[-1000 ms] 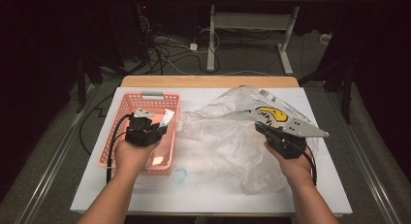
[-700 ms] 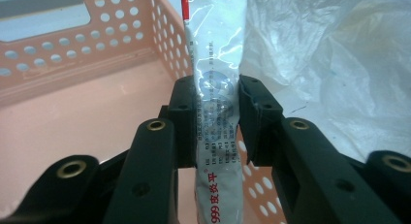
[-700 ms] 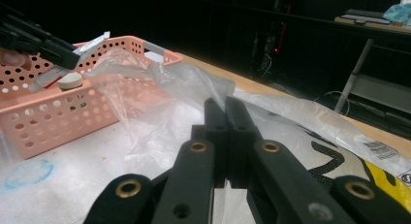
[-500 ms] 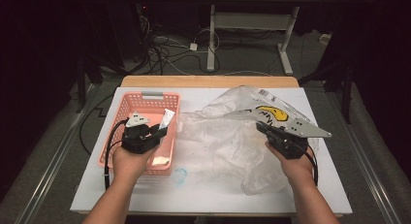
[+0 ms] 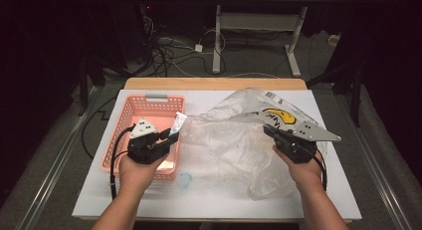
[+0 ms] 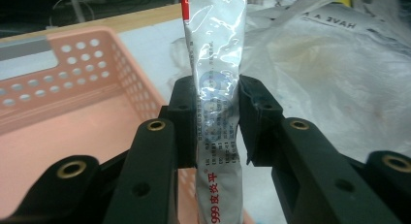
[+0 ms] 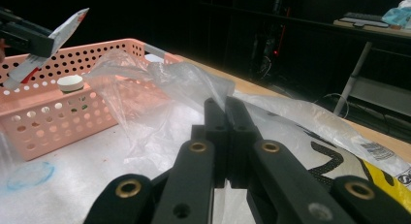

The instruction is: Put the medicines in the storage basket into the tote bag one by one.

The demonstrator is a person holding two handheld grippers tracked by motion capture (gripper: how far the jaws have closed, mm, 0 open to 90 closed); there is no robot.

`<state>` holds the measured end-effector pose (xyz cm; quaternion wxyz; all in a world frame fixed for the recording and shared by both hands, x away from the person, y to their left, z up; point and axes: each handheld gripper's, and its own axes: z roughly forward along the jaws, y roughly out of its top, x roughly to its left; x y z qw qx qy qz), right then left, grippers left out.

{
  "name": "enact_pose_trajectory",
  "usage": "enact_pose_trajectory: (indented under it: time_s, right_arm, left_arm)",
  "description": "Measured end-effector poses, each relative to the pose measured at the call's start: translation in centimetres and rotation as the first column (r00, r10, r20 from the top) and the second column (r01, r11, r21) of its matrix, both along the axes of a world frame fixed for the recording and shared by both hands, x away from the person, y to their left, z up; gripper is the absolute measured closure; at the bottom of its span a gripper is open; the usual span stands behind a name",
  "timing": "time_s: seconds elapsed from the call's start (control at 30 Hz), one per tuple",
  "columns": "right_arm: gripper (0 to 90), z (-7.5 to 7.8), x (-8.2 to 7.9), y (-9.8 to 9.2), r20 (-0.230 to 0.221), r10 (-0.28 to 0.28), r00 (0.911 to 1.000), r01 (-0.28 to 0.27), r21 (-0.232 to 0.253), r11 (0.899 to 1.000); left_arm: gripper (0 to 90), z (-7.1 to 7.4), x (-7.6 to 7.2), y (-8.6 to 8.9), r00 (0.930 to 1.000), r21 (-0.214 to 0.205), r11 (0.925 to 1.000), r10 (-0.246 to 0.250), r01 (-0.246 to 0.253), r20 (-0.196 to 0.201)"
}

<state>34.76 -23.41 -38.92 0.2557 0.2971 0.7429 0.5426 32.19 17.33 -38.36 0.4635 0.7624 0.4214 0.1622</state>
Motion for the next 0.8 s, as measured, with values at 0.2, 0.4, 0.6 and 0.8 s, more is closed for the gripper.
enact_pose_trajectory:
  time_s: [0.2,0.4,0.6,0.8]
  right_arm:
    - [90.0,0.0,0.0,0.0,0.002,-0.001,1.0,0.001,0.001,1.0]
    - [90.0,0.1,0.0,-0.1,0.005,0.0,1.0,0.0,0.001,1.0]
    - [90.0,0.1,-0.1,-0.1,0.005,-0.001,1.0,0.001,0.005,1.0]
    - [90.0,0.1,-0.1,-0.1,0.006,0.0,1.0,0.0,0.005,1.0]
  left_arm:
    - [68.4,-0.1,-0.8,-1.8,0.9985,-0.001,0.9986,-0.053,0.053,0.01]
    - [68.4,-0.5,-1.0,-3.5,0.9955,0.002,0.9955,-0.094,0.094,0.004]
    - [68.4,-1.1,-1.0,-4.8,0.9924,0.001,0.9924,-0.123,0.123,-0.009]
    - [68.4,-1.6,-0.9,-6.2,0.9886,-0.004,0.9888,-0.149,0.149,-0.019]
